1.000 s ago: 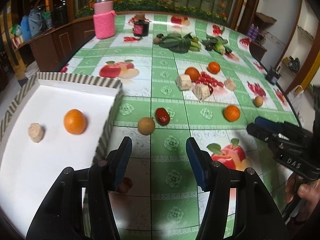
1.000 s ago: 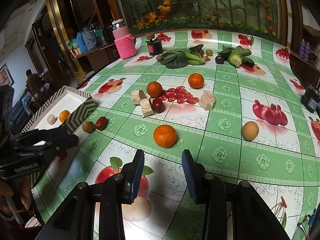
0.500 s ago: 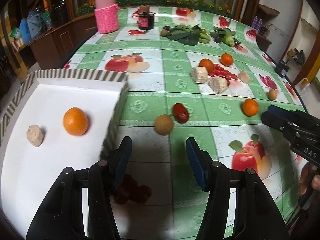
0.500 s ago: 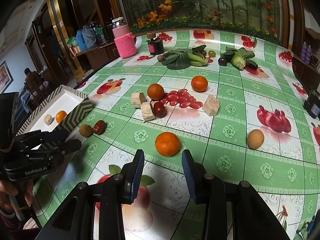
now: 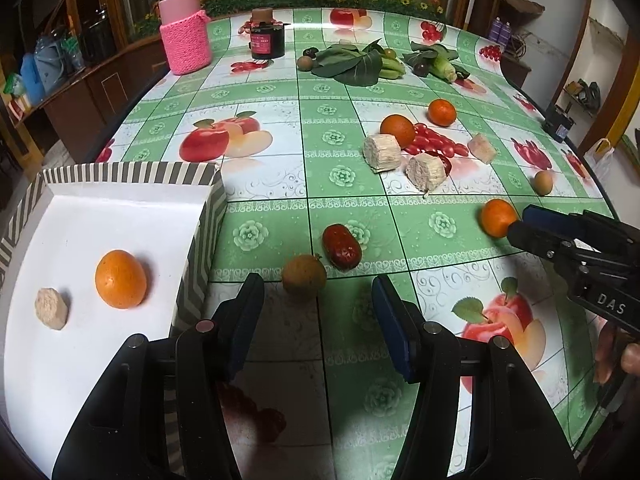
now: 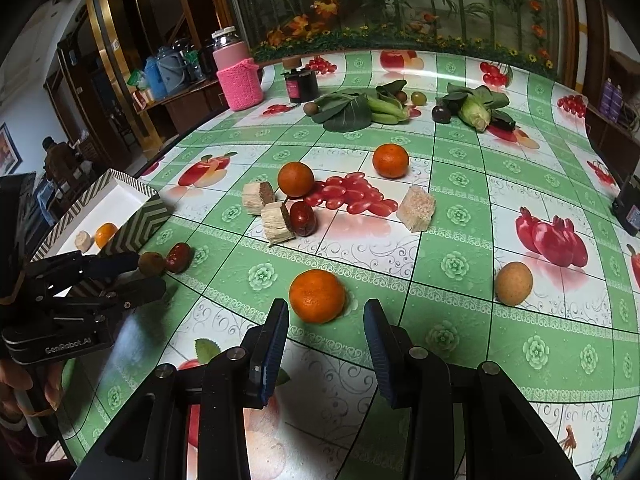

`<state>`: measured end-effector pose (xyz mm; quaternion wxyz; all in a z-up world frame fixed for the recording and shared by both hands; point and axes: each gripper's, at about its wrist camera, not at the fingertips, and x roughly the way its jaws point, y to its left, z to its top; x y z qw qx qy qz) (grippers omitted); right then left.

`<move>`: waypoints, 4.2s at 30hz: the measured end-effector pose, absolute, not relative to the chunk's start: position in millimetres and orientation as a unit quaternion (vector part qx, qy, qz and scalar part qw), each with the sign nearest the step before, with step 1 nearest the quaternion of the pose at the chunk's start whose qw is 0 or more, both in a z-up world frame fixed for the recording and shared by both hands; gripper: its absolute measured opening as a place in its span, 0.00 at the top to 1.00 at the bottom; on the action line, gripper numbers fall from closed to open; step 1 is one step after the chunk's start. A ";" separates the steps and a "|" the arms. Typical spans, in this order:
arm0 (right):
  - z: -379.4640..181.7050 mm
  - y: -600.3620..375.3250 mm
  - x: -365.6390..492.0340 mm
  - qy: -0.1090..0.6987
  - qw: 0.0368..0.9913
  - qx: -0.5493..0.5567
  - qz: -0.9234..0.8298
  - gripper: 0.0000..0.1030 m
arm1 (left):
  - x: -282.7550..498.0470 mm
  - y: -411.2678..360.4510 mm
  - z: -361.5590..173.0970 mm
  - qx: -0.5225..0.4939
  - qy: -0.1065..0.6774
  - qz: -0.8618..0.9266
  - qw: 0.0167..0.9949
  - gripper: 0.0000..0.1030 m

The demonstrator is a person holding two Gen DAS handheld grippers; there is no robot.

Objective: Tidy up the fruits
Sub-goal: 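Grasp a brown round fruit with the left gripper while the right gripper grasps an orange, then carry both held fruits over the white tray, then open the left gripper to drop the brown fruit while the right releases the orange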

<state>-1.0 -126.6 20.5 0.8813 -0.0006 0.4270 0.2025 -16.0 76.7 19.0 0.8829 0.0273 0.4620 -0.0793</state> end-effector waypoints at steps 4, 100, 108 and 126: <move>15.0 -124.3 5.3 0.435 0.876 0.001 0.208 0.63 | -12.2 72.3 16.7 0.041 0.460 -0.078 0.884 0.45; 29.6 145.8 -22.7 0.419 0.789 -0.114 0.434 0.71 | -99.3 265.9 42.6 -0.095 0.461 0.074 0.879 0.78; 40.5 131.0 -31.4 0.395 0.803 -0.115 0.430 0.65 | -101.5 267.5 51.5 -0.099 0.444 0.092 0.886 0.35; 67.2 66.9 -53.0 0.361 0.853 -0.062 0.371 0.64 | -100.8 209.6 67.7 -0.064 0.401 0.094 0.909 0.35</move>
